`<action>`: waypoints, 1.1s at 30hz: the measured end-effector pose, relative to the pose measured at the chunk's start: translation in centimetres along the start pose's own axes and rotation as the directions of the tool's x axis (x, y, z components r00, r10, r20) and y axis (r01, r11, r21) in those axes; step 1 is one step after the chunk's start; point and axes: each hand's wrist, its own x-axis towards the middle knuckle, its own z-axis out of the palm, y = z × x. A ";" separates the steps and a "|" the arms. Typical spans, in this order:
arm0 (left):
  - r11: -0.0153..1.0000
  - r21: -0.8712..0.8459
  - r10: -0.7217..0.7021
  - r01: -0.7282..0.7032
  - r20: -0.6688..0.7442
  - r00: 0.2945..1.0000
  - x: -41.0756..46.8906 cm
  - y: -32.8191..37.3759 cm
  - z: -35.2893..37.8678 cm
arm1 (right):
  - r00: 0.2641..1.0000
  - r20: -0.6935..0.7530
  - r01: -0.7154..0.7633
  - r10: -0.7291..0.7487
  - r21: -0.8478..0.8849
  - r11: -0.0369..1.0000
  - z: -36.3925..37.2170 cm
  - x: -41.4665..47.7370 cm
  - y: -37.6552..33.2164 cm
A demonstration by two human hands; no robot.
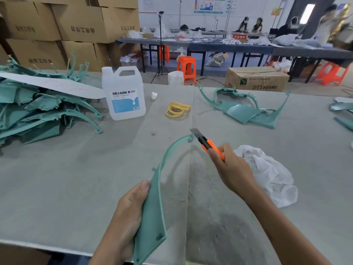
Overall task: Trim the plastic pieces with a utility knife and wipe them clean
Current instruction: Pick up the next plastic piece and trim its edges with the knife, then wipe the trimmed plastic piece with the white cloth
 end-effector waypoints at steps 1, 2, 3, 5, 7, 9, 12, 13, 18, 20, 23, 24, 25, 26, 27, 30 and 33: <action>1.000 -0.008 -0.002 0.002 -0.018 1.000 0.1 -0.3 -0.3 | 1.000 0.013 -0.003 0.004 -0.060 0.998 0.1 0.3 1.2; 1.000 -0.013 -0.015 0.015 -0.040 0.999 0.2 -0.3 -0.4 | 0.999 0.032 -0.002 0.006 -0.134 0.991 0.3 0.4 2.3; 1.000 -0.010 -0.029 0.028 -0.061 0.998 0.4 -0.4 -0.6 | 0.999 0.046 -0.007 0.016 -0.203 0.979 0.5 0.5 3.3; 0.999 0.007 -0.050 0.051 -0.094 0.994 0.8 -1.0 -1.0 | 0.996 0.050 -0.050 0.068 -0.301 0.952 1.0 0.4 4.9; 0.996 -0.041 -0.084 0.080 -0.107 0.991 1.2 -1.5 -1.0 | 0.995 0.014 -0.091 0.104 -0.383 0.919 1.2 0.2 6.3; 0.978 -0.174 -0.132 0.116 -0.082 0.988 1.5 -1.9 -0.7 | 0.997 -0.007 -0.073 0.077 -0.441 0.895 1.2 0.0 7.1; 0.906 -0.394 -0.159 0.157 0.028 0.987 1.8 -2.1 0.3 | 0.998 -0.014 -0.063 0.064 -0.484 0.873 1.0 0.0 7.6; 0.866 -0.466 -0.165 0.179 0.071 0.984 2.0 -2.2 0.5 | 0.998 -0.015 -0.055 0.054 -0.477 0.877 0.8 0.1 7.6; 0.820 -0.516 -0.164 0.246 0.199 0.966 3.3 -2.1 0.6 | 0.972 -0.146 0.044 -0.183 -0.656 0.753 -1.0 1.0 8.1; 0.815 -0.527 -0.139 0.242 0.228 0.964 3.6 -2.0 0.6 | 0.972 -0.231 -0.158 0.046 -0.494 0.855 -2.1 1.7 8.5; 0.840 -0.491 -0.198 0.230 0.117 0.973 3.4 -1.9 0.7 | 0.949 -0.083 -0.305 0.303 -0.476 0.825 -2.7 2.3 10.8; 0.847 -0.480 -0.221 0.227 0.070 0.973 3.5 -2.1 0.5 | 0.947 -0.104 -0.317 0.303 -0.437 0.842 -3.0 2.2 11.3; 0.857 -0.459 -0.246 0.236 0.038 0.968 3.5 -2.2 0.4 | 0.946 -0.168 -0.319 0.276 -0.341 0.884 -3.2 2.1 11.6; 0.858 -0.459 -0.243 0.229 0.031 0.970 3.5 -2.1 0.4 | 0.942 -0.215 -0.305 0.257 -0.233 0.923 -3.7 1.9 11.2; 0.862 -0.453 -0.236 0.226 0.035 0.971 3.6 -1.9 0.5 | 0.942 -0.240 -0.269 0.233 -0.133 0.954 -4.1 1.6 10.3; 0.839 -0.488 -0.194 0.241 0.146 0.970 4.2 -1.2 1.5 | 0.952 -0.254 -0.142 0.172 0.132 0.981 -5.1 -0.1 4.1; 0.834 -0.483 -0.182 0.266 0.216 0.959 4.1 -0.5 3.6 | 0.929 -0.367 0.118 0.044 0.408 0.905 -4.9 -2.2 -3.7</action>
